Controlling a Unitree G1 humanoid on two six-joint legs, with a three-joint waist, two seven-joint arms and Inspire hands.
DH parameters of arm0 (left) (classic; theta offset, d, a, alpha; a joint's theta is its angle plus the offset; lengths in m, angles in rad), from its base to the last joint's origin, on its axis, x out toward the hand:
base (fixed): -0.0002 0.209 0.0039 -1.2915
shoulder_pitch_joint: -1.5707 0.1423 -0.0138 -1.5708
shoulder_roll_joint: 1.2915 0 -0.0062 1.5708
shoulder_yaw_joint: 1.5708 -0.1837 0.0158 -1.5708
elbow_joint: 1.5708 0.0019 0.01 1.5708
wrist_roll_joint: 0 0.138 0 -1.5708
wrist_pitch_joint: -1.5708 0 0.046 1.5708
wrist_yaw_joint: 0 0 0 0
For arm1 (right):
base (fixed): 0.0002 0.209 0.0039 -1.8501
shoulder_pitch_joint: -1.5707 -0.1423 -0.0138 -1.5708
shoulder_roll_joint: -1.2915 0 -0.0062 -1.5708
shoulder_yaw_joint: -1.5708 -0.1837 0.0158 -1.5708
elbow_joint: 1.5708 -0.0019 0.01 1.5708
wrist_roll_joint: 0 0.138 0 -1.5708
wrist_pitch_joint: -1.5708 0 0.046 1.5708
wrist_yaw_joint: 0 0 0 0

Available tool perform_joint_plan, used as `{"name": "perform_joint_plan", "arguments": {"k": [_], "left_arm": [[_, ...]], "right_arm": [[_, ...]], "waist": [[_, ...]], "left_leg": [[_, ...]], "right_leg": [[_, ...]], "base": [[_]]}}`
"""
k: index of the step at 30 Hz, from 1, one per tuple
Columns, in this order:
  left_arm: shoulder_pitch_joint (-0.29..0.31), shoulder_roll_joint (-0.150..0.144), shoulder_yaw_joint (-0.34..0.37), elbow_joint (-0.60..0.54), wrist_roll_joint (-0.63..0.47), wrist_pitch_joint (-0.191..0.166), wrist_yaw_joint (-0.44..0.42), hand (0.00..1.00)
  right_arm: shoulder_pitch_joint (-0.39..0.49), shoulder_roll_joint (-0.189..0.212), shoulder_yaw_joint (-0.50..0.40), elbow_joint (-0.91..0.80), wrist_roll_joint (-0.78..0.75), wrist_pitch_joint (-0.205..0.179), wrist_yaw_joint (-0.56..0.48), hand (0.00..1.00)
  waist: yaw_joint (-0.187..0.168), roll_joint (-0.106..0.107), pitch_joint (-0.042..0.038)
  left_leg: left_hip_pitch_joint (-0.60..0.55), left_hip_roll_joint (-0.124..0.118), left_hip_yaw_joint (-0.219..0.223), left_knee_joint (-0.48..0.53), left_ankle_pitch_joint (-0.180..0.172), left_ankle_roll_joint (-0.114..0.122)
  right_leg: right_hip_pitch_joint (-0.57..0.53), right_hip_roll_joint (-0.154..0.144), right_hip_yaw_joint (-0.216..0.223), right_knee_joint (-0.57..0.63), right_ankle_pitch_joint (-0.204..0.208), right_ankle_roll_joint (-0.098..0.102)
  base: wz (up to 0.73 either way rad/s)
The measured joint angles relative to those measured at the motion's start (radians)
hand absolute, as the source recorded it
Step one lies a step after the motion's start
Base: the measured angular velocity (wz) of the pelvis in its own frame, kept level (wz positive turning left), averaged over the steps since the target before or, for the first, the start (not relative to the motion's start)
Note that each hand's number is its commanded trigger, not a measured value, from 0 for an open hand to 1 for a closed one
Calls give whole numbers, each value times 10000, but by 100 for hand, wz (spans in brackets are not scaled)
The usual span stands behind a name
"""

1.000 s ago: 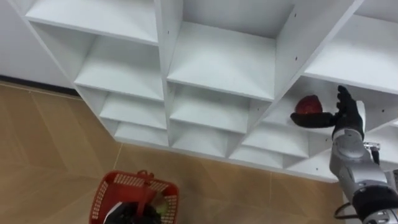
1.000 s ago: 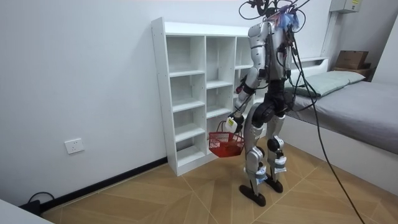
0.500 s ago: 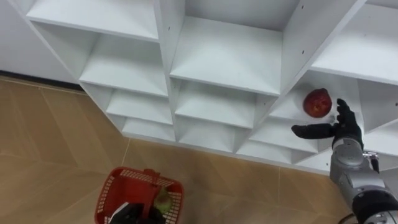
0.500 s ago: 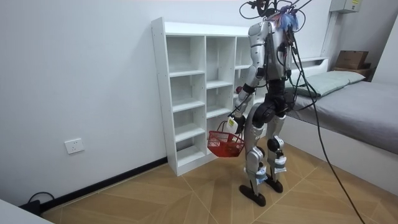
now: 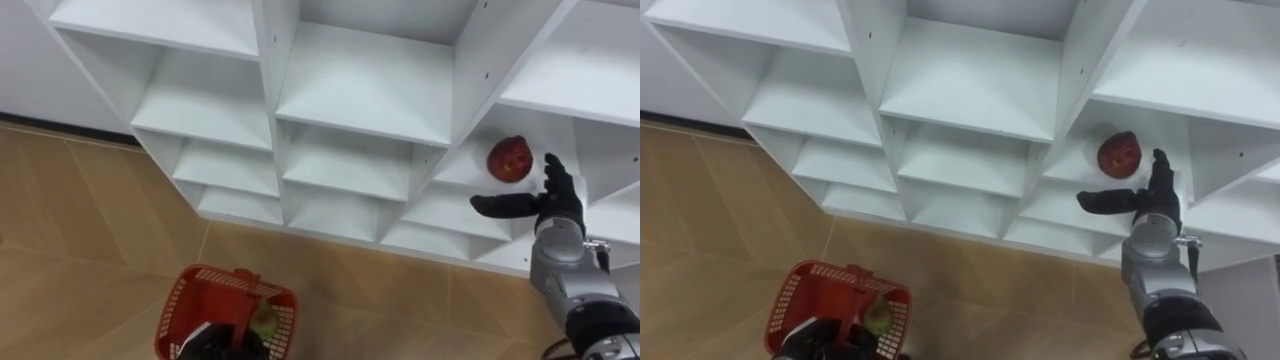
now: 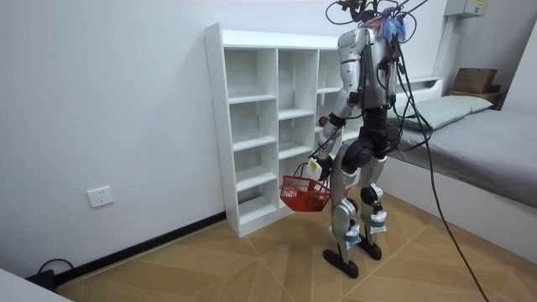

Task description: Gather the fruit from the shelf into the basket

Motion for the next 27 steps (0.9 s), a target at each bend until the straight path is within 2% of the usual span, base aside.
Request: {"name": "perform_joint_plan", "arguments": {"k": [7, 15, 18, 22, 27], "left_arm": [[1, -3, -20, 0, -1, -7, 0, 100], [-7, -10, -60, 0, -37, -7, 1, 100], [-52, -14, -259, -12, -90, -7, 46, 100], [-130, -19, -430, -15, -91, -9, 200, 100], [-129, -16, -580, 48, -97, -34, 265, 100]], "right_arm": [[-414, -7, -7, -4, -5, -361, -655, 0], [-562, -7, -12, -23, -28, -468, -1151, 0], [-742, -8, -10, -26, -45, -500, -1325, 0], [-754, -8, 6, -63, -45, -784, -1583, 0], [-753, -8, 10, -53, -62, -859, -1606, 0]], "waist": [[-12, 0, 0], [-14, 17, -3], [-63, 60, -9], [-19, 80, -12], [16, 113, 7]], "left_leg": [[11, -12, 67, -16, 10, 17], [6, -11, 69, -53, 11, 18], [-63, -18, 55, -42, 17, 26], [-138, -42, 74, -18, 27, 39], [-106, -73, 116, -9, 54, 82]], "right_leg": [[-19, -14, 114, 18, -5, 5], [-36, -17, 62, -1, -5, 5], [-91, -99, -48, 16, -5, 5], [-146, -124, -44, 24, -8, 10], [-177, -148, -34, 170, -34, 49]], "base": [[-1], [0], [2], [0], [0]]}}
